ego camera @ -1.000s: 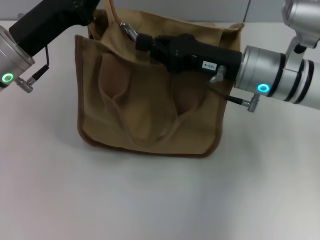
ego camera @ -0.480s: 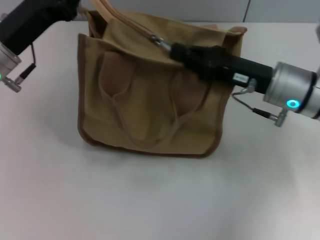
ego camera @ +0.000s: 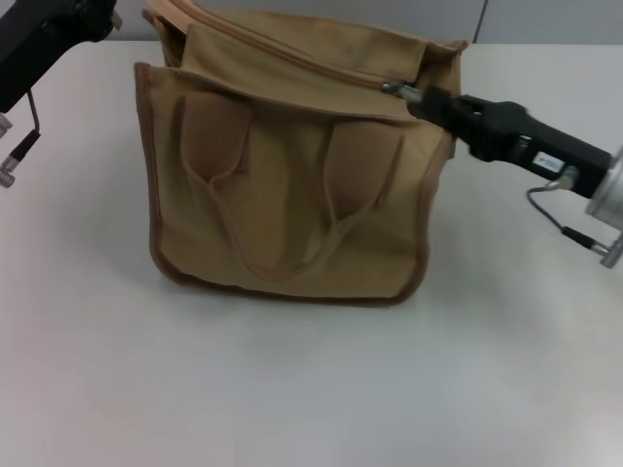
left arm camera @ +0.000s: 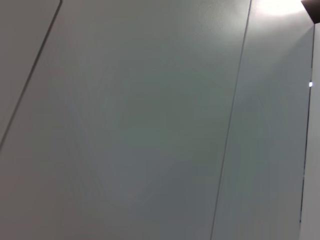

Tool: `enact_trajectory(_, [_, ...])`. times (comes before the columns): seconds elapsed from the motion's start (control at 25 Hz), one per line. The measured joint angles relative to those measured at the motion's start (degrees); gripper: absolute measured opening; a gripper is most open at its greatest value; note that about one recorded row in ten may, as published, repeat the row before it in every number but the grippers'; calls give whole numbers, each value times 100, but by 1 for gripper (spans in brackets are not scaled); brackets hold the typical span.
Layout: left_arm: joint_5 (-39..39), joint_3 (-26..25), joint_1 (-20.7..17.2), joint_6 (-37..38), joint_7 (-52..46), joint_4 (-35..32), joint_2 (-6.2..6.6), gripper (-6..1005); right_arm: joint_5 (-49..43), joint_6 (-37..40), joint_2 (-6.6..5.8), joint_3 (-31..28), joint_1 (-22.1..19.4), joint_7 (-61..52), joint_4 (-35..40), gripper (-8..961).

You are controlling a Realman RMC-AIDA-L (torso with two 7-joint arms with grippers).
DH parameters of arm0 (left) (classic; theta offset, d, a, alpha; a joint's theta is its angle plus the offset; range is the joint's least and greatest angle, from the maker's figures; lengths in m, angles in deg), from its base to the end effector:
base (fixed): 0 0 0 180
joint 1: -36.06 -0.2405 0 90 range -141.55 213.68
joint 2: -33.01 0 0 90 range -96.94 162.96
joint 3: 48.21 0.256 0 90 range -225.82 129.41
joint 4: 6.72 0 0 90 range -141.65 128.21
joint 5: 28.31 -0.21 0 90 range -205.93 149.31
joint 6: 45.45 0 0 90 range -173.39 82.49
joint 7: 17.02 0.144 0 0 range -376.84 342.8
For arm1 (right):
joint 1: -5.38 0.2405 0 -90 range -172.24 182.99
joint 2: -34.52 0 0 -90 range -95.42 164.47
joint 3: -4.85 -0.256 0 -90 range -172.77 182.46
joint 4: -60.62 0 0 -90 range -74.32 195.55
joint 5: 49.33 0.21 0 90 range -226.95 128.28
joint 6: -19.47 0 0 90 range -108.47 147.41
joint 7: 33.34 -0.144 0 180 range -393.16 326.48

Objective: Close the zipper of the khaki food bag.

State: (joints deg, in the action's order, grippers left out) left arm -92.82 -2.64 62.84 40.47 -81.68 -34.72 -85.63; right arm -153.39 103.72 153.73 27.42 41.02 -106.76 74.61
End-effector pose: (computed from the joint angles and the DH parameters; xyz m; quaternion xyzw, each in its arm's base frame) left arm -0.2462 0.3523 0.0543 -0.7664 -0.1865 -0.5210 0.3261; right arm 0.2490 0.3461 -0.0249 -0.8220 0.3298 0.4283 0.1793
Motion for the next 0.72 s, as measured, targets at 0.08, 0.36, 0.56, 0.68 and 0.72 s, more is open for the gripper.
enact_trajectory(0.08, [9,-9,-28,-17,51,-2,1,88,1,-14,-5,-67,-66,-1,42,-5])
enact_trajectory(0.36, [11,-13,-96,-25,129,26,-2,90,2,87,-14,-706,-436,-4,164,-6])
enact_trajectory(0.56, [11,42,-225,6,198,37,-17,92,2,314,-13,-878,-651,11,164,16])
enact_trajectory(0.68, [8,60,-315,43,259,40,-30,93,2,428,-12,-854,-734,107,194,66])
enact_trajectory(0.72, [-19,76,-381,63,283,44,-33,93,2,476,-10,-852,-766,299,197,83])
